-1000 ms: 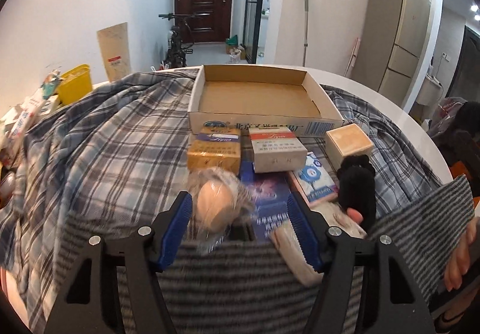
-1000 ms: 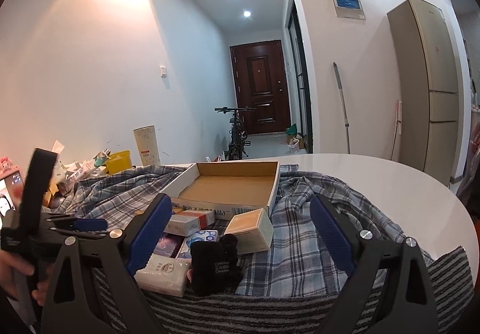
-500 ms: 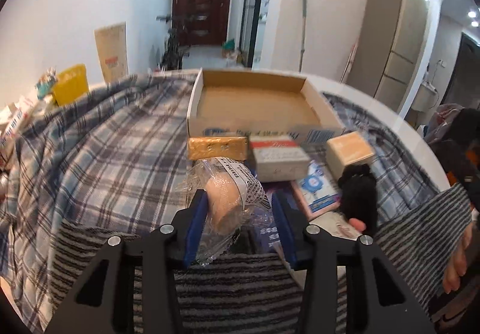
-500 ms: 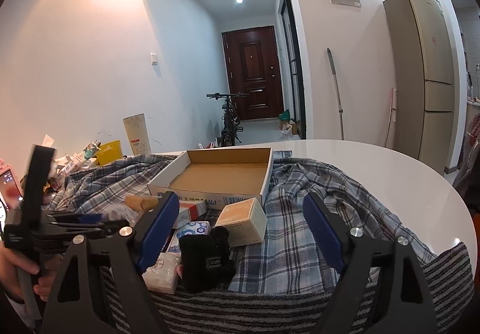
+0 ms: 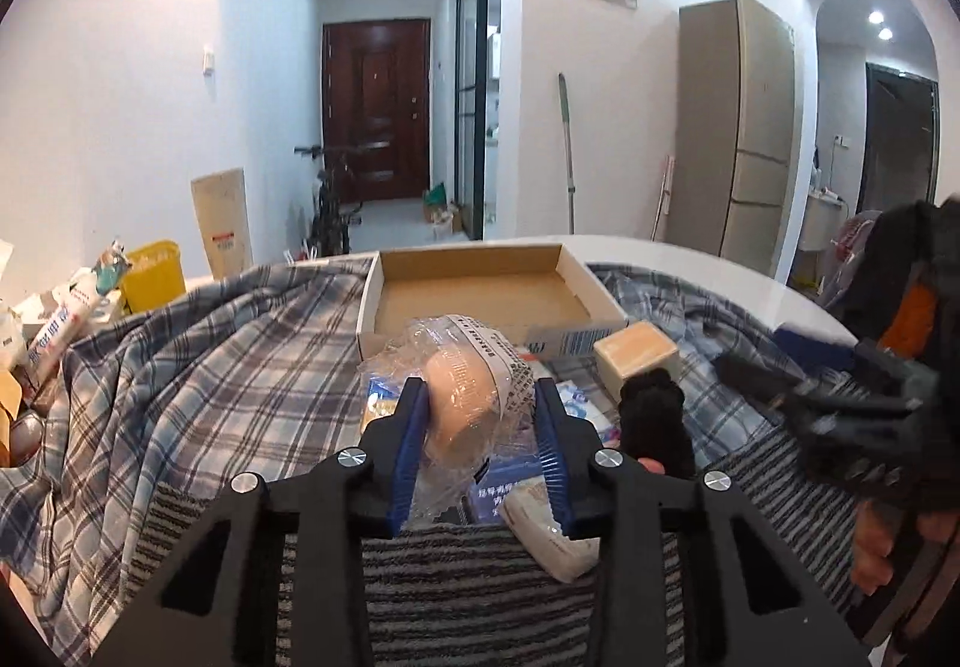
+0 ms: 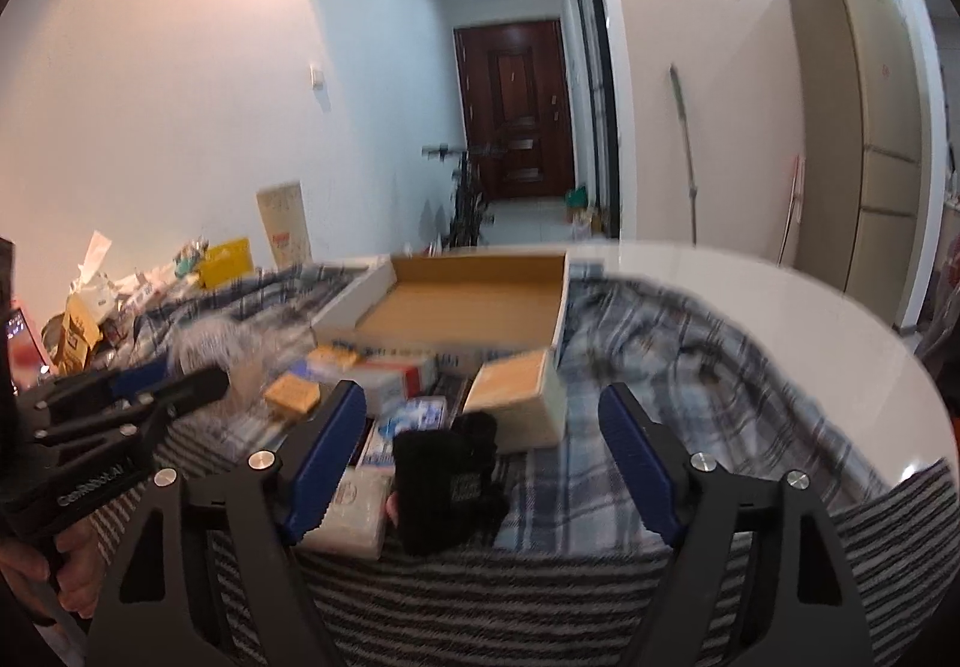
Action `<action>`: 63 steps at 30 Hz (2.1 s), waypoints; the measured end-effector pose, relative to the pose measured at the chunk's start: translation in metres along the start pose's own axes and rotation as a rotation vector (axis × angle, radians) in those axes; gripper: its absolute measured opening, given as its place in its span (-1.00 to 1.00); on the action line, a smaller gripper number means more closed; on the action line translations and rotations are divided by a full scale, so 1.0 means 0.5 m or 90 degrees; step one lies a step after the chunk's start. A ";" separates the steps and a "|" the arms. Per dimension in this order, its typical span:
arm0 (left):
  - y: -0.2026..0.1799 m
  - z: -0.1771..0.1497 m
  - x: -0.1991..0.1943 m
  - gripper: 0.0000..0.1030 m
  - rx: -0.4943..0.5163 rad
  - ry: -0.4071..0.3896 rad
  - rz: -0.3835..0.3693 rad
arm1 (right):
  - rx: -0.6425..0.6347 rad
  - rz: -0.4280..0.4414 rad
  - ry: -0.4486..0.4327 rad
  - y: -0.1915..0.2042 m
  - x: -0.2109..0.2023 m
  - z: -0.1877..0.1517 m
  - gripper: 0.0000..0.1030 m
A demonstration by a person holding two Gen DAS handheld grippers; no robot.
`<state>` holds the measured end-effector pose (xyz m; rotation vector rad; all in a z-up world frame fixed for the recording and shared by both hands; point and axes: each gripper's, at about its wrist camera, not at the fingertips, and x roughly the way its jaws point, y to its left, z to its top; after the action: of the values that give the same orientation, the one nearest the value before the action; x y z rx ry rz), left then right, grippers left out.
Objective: Organize objects
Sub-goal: 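Grasp the clear bag with the left tool while the right tool grasps the black object, then lift the clear bag with the left tool while the right tool carries the black object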
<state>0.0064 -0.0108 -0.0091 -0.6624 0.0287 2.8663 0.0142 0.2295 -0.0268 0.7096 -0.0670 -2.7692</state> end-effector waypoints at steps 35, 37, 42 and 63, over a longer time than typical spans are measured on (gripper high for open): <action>0.004 0.016 -0.067 -0.38 -0.019 -0.073 0.042 | -0.011 0.019 0.044 0.018 0.028 0.012 -0.38; 0.006 0.022 -0.072 -0.38 -0.024 -0.074 0.048 | -0.005 0.020 0.031 0.017 0.017 0.018 -0.38; 0.008 0.034 -0.084 -0.38 -0.028 -0.070 0.058 | -0.007 0.031 -0.002 0.020 -0.013 0.033 -0.38; -0.026 0.263 -0.111 -0.38 0.048 -0.178 0.092 | -0.139 -0.014 -0.244 0.078 -0.119 0.254 -0.38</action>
<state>0.0011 0.0000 0.1339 -0.2511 0.1480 3.0510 0.0136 0.2055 0.1169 0.1223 0.1653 -2.8349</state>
